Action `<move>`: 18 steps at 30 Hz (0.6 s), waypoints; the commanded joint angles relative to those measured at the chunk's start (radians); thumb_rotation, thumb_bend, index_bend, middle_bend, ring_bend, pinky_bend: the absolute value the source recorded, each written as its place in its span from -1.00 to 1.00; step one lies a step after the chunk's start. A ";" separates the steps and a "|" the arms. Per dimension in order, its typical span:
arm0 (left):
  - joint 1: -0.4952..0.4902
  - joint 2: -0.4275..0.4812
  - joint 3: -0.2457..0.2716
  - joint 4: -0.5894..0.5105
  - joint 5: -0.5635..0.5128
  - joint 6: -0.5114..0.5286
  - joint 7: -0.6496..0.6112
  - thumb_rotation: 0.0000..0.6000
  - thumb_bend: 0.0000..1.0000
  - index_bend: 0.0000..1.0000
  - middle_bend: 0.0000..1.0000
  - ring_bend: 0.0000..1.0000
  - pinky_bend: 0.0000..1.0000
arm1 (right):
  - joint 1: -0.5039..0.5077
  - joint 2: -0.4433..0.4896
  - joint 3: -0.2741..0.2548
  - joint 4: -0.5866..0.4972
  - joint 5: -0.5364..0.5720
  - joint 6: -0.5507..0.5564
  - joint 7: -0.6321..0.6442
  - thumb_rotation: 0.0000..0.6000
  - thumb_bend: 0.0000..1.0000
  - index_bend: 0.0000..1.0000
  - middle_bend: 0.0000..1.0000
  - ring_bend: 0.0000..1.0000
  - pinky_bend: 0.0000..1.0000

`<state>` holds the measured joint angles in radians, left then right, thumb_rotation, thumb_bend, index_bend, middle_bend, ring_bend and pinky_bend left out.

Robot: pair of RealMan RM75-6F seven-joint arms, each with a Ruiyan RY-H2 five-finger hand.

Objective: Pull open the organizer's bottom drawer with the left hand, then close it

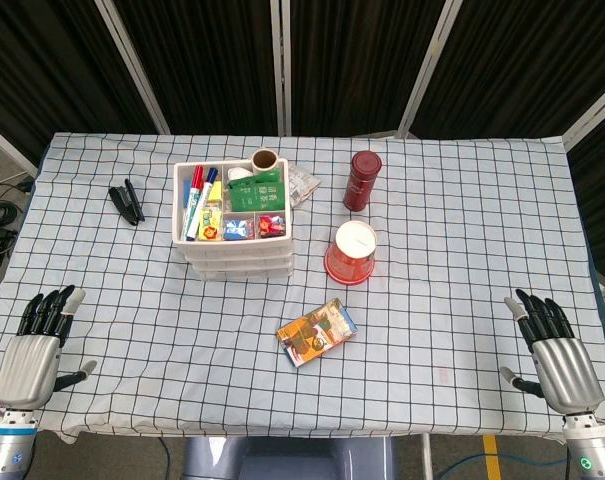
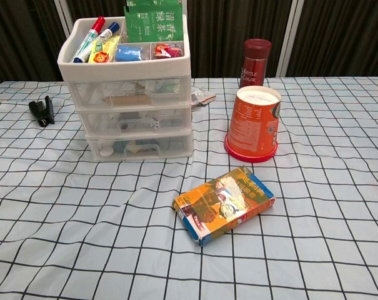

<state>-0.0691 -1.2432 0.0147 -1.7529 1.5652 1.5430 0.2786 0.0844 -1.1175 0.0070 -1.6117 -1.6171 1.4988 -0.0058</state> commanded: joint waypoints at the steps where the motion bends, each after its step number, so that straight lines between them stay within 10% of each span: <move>1: 0.000 0.001 -0.001 0.000 0.000 -0.001 -0.001 1.00 -0.93 -1.00 -1.00 -1.00 -1.00 | 0.001 -0.001 0.000 0.000 0.000 -0.002 -0.001 1.00 -0.91 -0.89 -1.00 -1.00 -1.00; 18: -0.019 -0.033 -0.020 -0.004 -0.012 -0.039 -0.023 1.00 -0.84 -1.00 -0.98 -0.97 -0.93 | 0.003 -0.001 -0.010 -0.006 -0.012 -0.011 -0.007 1.00 -0.91 -0.89 -1.00 -1.00 -1.00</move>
<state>-0.0853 -1.2647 0.0039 -1.7548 1.5526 1.4980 0.2673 0.0873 -1.1196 -0.0036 -1.6166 -1.6298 1.4879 -0.0139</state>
